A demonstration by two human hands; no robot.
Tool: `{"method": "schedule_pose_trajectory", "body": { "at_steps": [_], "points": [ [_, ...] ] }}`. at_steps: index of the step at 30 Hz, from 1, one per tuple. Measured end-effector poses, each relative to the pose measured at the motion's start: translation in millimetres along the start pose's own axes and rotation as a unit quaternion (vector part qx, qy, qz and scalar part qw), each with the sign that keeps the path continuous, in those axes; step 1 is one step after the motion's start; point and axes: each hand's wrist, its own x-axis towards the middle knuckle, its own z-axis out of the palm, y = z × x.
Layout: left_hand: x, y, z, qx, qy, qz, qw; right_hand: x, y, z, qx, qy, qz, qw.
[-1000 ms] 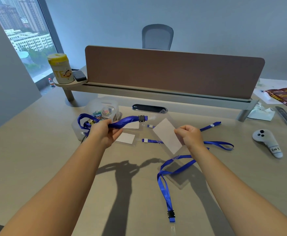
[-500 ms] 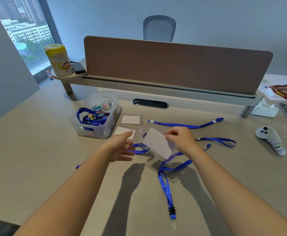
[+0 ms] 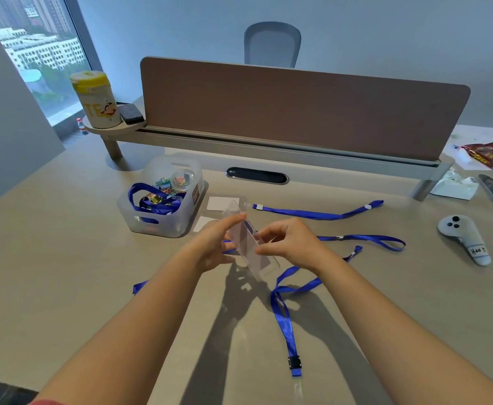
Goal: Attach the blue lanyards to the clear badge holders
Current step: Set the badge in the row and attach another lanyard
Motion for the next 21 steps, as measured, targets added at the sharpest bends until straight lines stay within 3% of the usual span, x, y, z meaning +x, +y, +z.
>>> {"method": "schedule_pose_trajectory", "body": {
  "at_steps": [5, 8, 11, 21],
  "points": [
    [-3.5, 5.6, 0.3, -0.014, -0.035, 0.018, 0.999, 1.7, -0.3, -0.6, 0.070, -0.027, 0.002, 0.997],
    [-4.3, 6.9, -3.3, 0.011, -0.072, 0.000, 0.997, 5.4, 3.8, -2.6, 0.119, 0.052, 0.016, 0.991],
    [-6.3, 7.0, -9.0, 0.036, -0.120, -0.024, 0.992, 9.8, 12.1, -5.0, 0.038, 0.132, 0.023, 0.990],
    [-10.2, 14.2, -7.8, 0.103, -0.128, -0.070, 0.984, 9.9, 15.4, -0.5, 0.084, 0.071, 0.024, 0.994]
  ]
}}
